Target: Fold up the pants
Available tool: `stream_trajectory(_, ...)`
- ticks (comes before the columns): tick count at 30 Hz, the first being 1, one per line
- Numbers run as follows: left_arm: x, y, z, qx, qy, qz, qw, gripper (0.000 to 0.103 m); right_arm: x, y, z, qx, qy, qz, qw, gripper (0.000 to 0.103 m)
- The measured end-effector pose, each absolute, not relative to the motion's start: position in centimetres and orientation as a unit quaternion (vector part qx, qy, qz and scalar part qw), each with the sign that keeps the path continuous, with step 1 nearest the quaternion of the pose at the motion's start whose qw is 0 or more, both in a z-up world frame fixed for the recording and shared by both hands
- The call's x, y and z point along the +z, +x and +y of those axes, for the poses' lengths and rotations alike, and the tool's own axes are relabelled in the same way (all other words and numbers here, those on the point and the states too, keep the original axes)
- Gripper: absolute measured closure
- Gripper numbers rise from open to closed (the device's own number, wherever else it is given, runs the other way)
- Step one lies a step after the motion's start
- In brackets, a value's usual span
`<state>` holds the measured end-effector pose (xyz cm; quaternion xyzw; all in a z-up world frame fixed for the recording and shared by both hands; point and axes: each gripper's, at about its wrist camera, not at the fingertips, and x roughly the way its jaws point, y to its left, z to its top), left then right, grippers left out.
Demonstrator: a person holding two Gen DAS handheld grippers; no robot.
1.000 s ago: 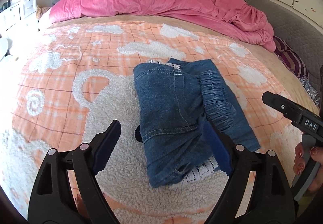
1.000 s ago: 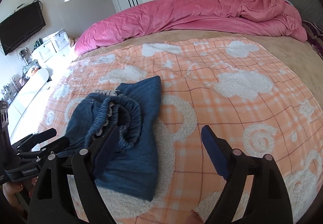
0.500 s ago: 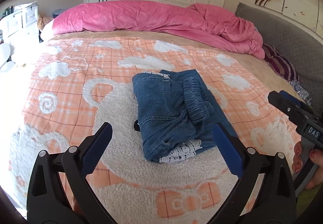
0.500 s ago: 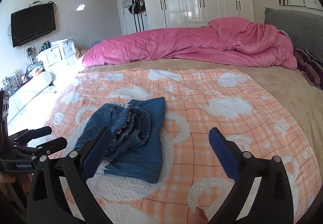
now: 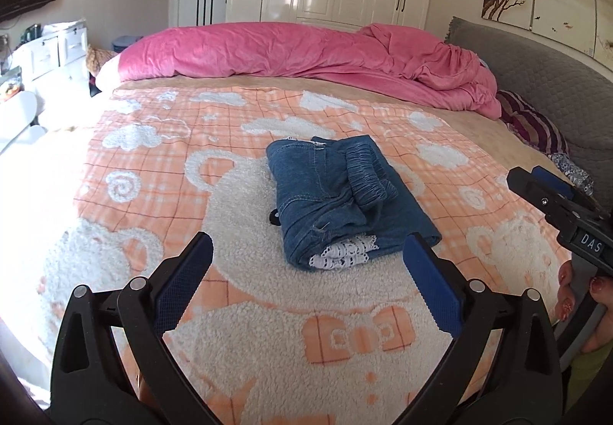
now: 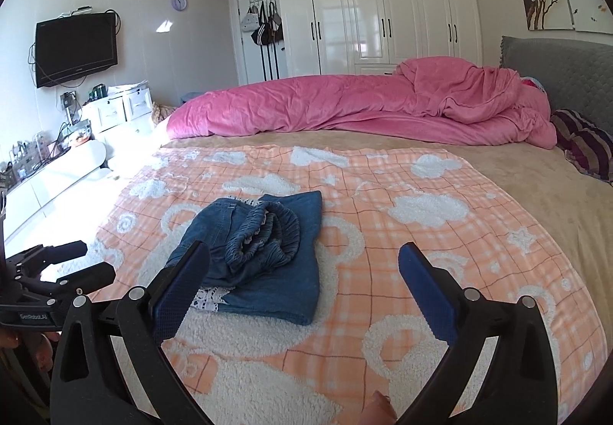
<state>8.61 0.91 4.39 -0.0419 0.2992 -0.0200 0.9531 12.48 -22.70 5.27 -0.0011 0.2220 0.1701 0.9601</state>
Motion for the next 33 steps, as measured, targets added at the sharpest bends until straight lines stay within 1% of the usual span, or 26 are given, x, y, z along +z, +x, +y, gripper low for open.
stream_trajectory(9, 3.7, 6.2, 0.4, -0.01, -0.033, 0.291, 0.956, 0.009, 4.8, 10.2, -23.6, 0.165, -0.004, 0.218, 0.962, 0.005)
stream_trajectory(17, 2.2, 4.3, -0.5, -0.015, -0.033, 0.307, 0.951, 0.009, 3.4, 8.7, -24.8, 0.16, 0.003, 0.244, 0.956, 0.005)
stream_trajectory(25, 0.3, 3.9, -0.8, -0.013, -0.037, 0.333, 0.942, 0.009, 0.8, 7.7, -24.5, 0.152, 0.004, 0.296, 0.943, 0.005)
stream_trajectory(33, -0.8, 4.7, -0.7, -0.013, -0.041, 0.352, 0.935, 0.009, 0.2, 7.8, -24.0, 0.159, 0.002, 0.305, 0.939, 0.005)
